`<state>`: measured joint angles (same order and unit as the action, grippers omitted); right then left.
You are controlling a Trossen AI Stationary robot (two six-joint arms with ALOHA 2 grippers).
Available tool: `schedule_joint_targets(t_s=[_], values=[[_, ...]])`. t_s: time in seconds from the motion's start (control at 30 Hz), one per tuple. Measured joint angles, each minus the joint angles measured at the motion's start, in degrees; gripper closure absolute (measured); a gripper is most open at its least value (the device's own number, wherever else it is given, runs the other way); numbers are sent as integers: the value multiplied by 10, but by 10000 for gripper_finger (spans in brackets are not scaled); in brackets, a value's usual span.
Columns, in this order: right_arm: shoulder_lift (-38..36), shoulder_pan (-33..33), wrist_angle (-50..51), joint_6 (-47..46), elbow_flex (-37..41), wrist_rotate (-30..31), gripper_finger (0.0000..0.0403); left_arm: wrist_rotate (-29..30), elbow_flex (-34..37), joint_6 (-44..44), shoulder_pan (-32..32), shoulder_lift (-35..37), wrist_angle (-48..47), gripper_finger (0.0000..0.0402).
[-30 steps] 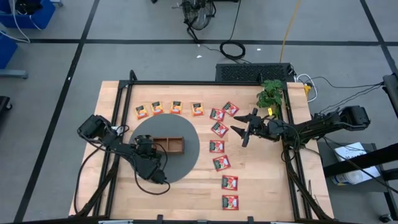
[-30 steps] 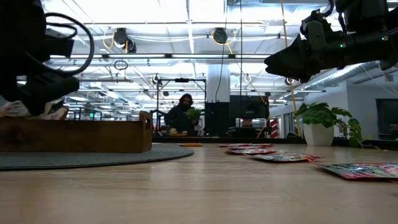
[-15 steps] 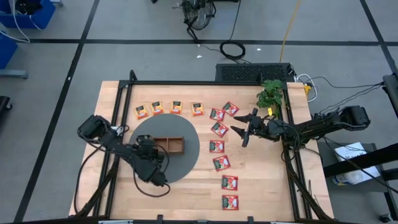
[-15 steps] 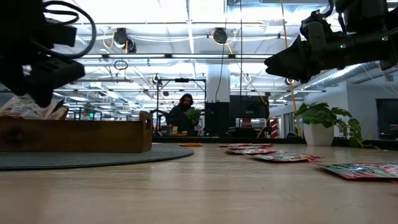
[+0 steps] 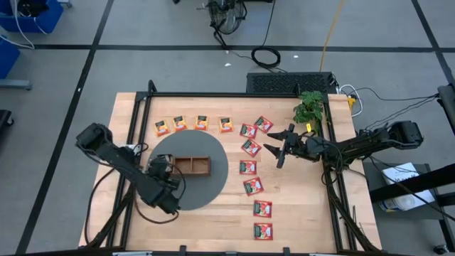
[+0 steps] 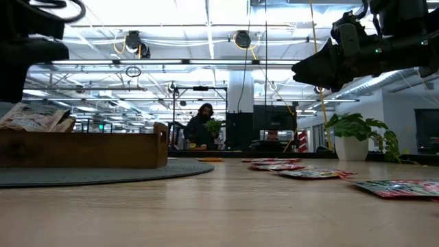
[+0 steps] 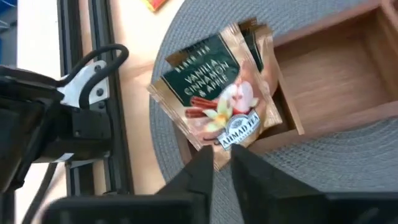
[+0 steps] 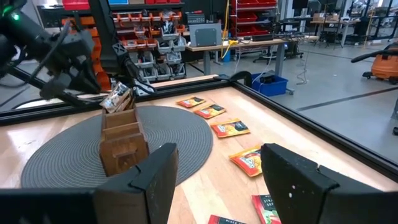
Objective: Pick & Place Tea
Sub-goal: Put the brown tea bag into the left section of the wooden organizer
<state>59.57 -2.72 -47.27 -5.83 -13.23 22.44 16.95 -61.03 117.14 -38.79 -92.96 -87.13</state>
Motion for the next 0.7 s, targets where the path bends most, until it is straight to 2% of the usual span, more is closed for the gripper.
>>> schedule_joint_targets(t_s=[0.07, 0.13, 0.23, 0.4, 0.7], values=[[0, 0, 0, -2, 0, 0, 190, 9, 10, 10, -5, 16, 5, 378], [0, 0, 0, -2, 0, 0, 190, 14, 20, 19, -9, 28, 15, 394], [0, 0, 0, -2, 0, 0, 190, 16, 38, 20, -10, 35, 46, 393], [0, 0, 0, -1, 0, 0, 190, 19, 86, -2, 3, 34, 149, 396], [0, 0, 0, -2, 0, 0, 190, 27, 95, 31, 5, 34, 103, 394]])
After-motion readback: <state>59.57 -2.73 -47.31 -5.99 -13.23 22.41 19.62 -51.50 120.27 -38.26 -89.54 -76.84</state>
